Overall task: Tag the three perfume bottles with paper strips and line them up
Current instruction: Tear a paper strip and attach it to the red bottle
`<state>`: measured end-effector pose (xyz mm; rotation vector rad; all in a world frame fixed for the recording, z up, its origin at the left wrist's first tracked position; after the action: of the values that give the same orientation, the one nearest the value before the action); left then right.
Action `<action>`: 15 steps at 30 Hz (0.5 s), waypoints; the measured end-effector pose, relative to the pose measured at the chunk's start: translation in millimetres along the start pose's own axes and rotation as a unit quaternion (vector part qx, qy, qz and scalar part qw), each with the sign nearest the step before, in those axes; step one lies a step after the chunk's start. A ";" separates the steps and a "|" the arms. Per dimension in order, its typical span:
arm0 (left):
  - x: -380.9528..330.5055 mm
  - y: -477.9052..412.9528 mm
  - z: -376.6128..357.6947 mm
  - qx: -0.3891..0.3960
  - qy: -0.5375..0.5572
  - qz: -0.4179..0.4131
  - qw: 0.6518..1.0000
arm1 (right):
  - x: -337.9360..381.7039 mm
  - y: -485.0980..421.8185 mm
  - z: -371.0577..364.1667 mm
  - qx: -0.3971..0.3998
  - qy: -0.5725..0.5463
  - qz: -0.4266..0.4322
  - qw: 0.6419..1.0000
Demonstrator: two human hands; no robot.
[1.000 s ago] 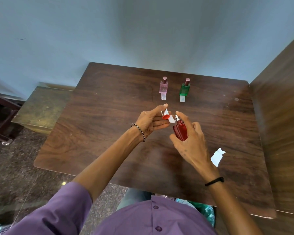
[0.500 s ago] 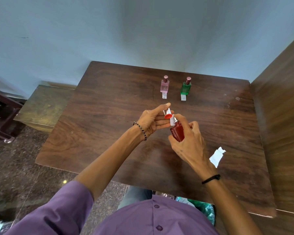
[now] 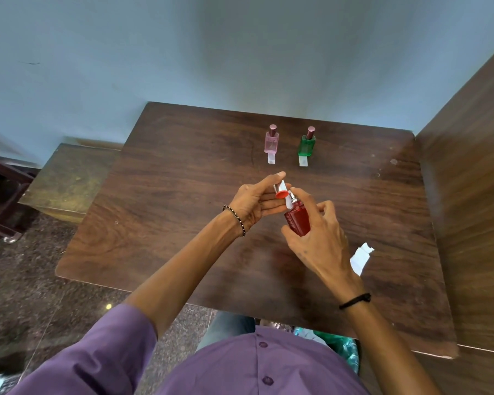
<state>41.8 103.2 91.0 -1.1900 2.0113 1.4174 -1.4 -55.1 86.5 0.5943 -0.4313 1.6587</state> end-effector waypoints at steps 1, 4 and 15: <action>0.4 -0.3 -1.0 0.001 -0.003 0.000 1.000 | 0.0 -0.2 -0.4 0.003 0.002 0.000 1.000; 1.9 -0.2 -3.0 0.001 -0.008 -0.001 1.000 | 0.4 1.6 1.5 -0.004 -0.031 -0.014 0.999; 5.8 -2.3 -1.9 -0.010 -0.009 -0.021 1.000 | -15.0 10.2 12.2 0.183 -0.587 -0.220 0.757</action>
<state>40.7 98.8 86.3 -1.2176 1.9533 1.4261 -8.0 -75.9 87.6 1.8936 -0.7733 0.7171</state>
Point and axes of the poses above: each hand's wrist, its own y-axis away from the middle knuckle, its own z-axis out of the back of the hand, x = y × z, the point moved 2 cm from there along -y, towards the middle knuckle, and after that the axes turned 1 degree about x, right-handed, at the moved point
